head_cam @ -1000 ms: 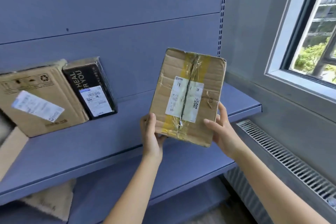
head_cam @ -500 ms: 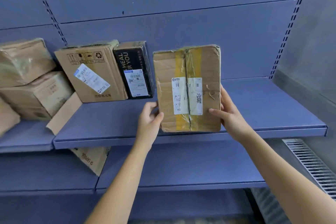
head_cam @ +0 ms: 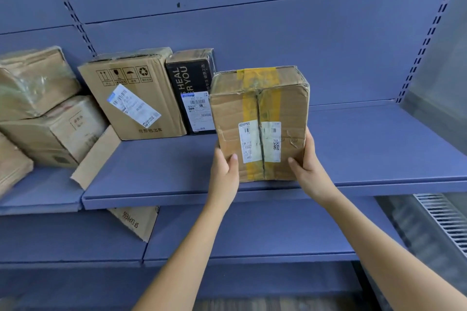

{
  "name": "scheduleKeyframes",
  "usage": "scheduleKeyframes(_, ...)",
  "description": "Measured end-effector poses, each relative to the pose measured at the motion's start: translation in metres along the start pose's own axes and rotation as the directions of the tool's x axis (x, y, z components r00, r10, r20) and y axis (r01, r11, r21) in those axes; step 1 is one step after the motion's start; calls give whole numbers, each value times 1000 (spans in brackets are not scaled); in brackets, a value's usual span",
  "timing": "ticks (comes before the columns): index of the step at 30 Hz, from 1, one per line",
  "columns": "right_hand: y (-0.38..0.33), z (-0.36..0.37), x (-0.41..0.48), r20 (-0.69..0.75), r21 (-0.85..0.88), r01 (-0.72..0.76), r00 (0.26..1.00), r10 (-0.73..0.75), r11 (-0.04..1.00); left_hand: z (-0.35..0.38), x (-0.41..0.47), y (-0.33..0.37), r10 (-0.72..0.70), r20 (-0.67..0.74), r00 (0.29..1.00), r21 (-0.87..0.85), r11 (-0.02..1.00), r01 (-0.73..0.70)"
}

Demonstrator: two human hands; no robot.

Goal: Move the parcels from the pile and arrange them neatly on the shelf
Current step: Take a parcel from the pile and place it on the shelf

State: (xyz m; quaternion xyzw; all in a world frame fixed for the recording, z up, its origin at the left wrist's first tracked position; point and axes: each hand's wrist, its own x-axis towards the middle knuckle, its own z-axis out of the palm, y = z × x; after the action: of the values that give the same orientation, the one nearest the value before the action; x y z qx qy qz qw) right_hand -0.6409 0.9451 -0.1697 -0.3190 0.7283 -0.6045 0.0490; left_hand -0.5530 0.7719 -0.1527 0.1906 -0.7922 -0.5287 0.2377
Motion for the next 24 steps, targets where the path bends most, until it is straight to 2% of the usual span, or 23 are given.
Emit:
scheduleKeyframes(9,9,-4,46,-7,-90,-12,1000,12,996,7,50,3,-18,46,999,164,986,10)
scheduleKeyframes(17,19,-5,88,-21,-131,-42,999,40,991,17,95,-1,-42,43,998,217,976,32)
scheduleKeyframes(21,27,-7,107,-30,-153,-68,997,65,986,18,114,0,-36,56,998,325,945,16)
scheduleKeyframes(24,31,-6,120,-35,-157,-79,997,74,984,15,128,4,-13,67,998,473,881,-20)
